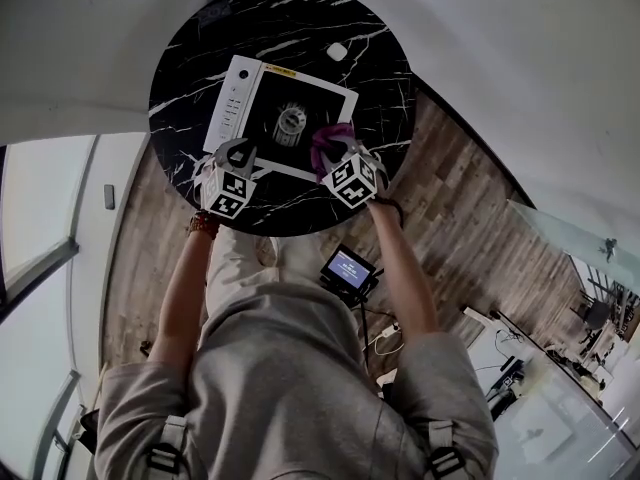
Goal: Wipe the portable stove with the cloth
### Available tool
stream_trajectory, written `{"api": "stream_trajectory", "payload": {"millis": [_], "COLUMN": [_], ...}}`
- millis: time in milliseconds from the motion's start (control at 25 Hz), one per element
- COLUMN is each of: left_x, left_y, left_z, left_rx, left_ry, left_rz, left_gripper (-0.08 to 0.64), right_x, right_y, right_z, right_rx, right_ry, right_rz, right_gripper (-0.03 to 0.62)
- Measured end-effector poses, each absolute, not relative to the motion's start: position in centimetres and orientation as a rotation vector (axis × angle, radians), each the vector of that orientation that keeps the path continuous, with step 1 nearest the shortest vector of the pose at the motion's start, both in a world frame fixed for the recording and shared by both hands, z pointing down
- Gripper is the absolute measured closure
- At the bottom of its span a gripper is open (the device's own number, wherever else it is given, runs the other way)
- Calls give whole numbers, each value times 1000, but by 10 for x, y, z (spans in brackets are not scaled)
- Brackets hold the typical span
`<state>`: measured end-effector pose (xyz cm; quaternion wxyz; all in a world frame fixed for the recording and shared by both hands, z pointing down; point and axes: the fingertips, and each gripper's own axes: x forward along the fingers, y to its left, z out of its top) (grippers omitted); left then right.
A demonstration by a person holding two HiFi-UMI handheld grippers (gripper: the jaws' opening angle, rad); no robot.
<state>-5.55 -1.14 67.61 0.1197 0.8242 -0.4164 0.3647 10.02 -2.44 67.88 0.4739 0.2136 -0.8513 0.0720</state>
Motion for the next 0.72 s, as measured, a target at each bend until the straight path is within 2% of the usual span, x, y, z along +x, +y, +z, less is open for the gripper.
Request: {"api": "stream_trajectory", "payload": {"millis": [520, 720], "left_x": [-57, -56], "left_y": [-9, -10], "left_z": [681, 682], "left_rx": [2387, 2402], "left_ry": [-1208, -1186], "left_rz": [1079, 1102], "left_gripper": [509, 511], "right_x": [108, 124], "right_y": [4, -43], "right_z": [677, 642], "right_rx": [172, 361], "right_ry": [-2101, -2268], "right_rz": [617, 711], "right_gripper": [517, 514]}}
